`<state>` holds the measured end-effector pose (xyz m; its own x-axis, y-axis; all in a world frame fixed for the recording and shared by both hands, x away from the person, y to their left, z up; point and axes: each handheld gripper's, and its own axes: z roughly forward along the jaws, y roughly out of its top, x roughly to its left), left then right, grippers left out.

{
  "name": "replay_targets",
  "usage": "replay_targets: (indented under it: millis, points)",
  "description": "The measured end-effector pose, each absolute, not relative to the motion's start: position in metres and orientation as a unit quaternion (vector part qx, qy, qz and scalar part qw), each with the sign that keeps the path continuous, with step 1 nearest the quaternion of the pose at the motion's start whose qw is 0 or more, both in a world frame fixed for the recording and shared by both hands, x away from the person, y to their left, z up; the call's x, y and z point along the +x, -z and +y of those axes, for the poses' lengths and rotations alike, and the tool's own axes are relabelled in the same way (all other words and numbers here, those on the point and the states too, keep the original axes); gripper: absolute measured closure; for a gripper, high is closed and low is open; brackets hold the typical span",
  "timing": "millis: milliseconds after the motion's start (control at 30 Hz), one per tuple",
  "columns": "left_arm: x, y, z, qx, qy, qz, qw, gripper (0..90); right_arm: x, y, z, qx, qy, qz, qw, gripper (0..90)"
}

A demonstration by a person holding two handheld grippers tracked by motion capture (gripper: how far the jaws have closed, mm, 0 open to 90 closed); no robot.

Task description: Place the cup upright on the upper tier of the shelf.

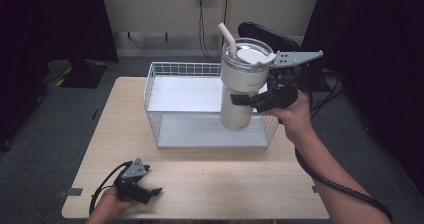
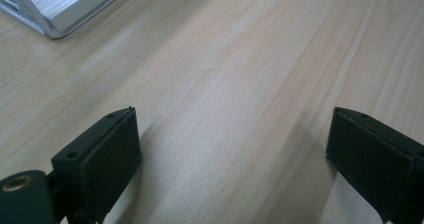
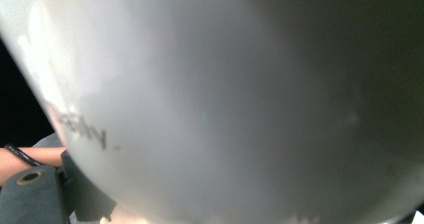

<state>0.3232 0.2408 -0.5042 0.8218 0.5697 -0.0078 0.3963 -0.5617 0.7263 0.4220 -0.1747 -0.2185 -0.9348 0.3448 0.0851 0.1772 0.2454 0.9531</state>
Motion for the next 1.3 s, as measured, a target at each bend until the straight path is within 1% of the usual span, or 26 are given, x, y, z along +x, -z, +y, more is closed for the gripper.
replay_targets:
  millis: [233,733,1000,1300]
  points:
    - [0.323,0.504,0.241,0.877,-0.114,0.275,0.378,6.6,0.432,0.213,-0.165,0.167,-0.587,0.789,0.074,9.2]
    - [0.323,0.504,0.241,0.877,-0.114,0.275,0.378,6.6,0.452,0.206,-0.150,0.175,-0.584,0.787,0.098,9.2]
    - [0.323,0.504,0.241,0.877,-0.114,0.275,0.378,6.6,0.464,0.208,-0.144,0.187,-0.590,0.779,0.100,9.2]
    - [0.323,0.504,0.241,0.877,-0.114,0.275,0.378,6.6,0.476,0.207,-0.138,0.203,-0.588,0.774,0.117,9.2]
